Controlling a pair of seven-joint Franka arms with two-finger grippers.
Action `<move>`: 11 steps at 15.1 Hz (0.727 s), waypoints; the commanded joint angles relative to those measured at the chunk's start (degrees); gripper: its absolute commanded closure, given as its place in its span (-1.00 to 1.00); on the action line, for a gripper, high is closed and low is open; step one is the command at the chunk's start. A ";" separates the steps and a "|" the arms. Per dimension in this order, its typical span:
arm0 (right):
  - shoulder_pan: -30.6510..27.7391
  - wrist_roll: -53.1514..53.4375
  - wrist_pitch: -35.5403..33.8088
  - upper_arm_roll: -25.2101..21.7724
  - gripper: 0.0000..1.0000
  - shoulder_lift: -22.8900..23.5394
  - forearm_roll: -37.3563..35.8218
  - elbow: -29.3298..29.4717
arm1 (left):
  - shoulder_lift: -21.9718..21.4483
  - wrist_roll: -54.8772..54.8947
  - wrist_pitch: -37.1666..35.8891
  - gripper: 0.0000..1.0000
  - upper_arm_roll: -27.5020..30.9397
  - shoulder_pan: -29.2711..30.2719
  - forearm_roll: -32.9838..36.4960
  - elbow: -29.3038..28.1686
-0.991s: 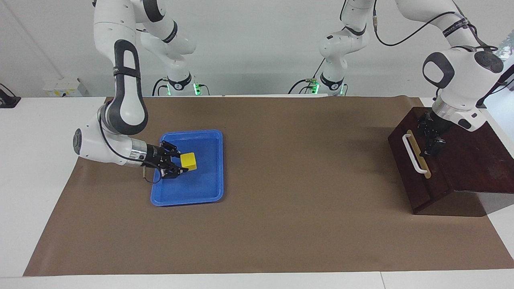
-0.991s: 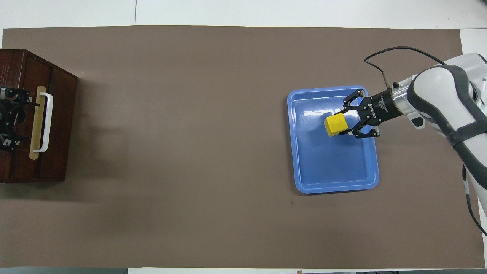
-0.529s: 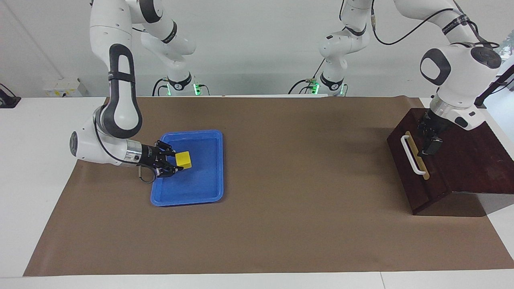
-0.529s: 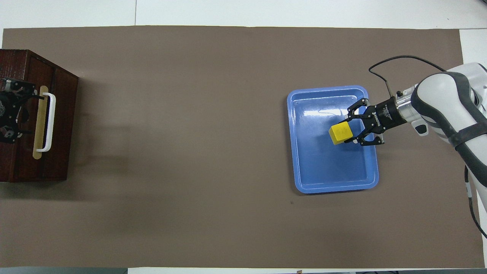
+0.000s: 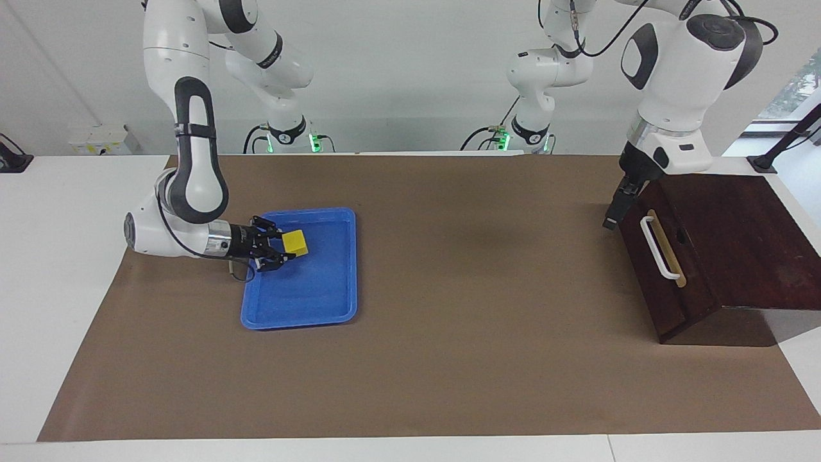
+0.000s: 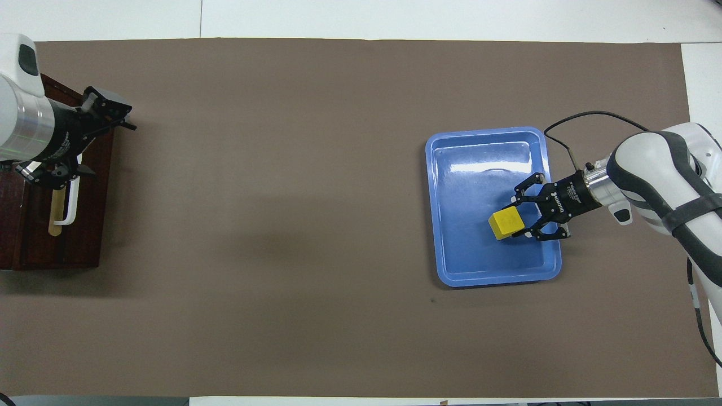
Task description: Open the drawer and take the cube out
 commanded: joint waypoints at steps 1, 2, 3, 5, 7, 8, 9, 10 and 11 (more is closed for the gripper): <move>-0.62 -1.02 5.02 0.71 1.00 -2.14 2.54 -4.12 | 0.23 13.46 -5.86 -1.00 0.79 -0.84 0.21 3.15; -0.35 -1.11 6.26 0.71 1.00 -2.14 3.15 -4.56 | 0.23 18.99 -7.01 -1.00 0.88 -0.49 0.04 4.03; -0.35 -1.11 7.31 0.71 1.00 -2.23 3.24 -5.00 | 0.14 24.35 -7.80 -1.00 0.96 -0.14 -0.14 4.39; -0.26 -1.37 8.29 0.71 1.00 -2.41 3.60 -5.61 | -0.21 34.55 -9.65 -1.00 2.10 0.73 -1.28 4.39; -0.18 -1.03 8.47 0.71 1.00 -2.41 3.60 -5.53 | -0.65 46.41 -10.45 -1.00 2.20 3.72 -1.37 3.87; -0.18 -0.85 8.38 0.71 1.00 -2.41 3.60 -5.53 | -1.00 48.03 -10.19 -1.00 2.28 3.81 -1.37 3.51; -0.18 -0.15 8.38 0.71 0.64 -2.41 3.60 -5.44 | -1.17 48.22 -9.75 -1.00 2.28 3.90 -1.37 2.73; -0.18 0.55 8.38 0.71 -0.98 -2.58 3.60 -5.27 | -1.26 48.22 -9.66 -1.00 2.28 3.99 -1.37 2.98; -0.09 1.60 8.38 0.71 -1.00 -2.93 3.60 -4.92 | -1.18 48.05 -9.48 -1.00 2.20 3.90 -1.28 2.98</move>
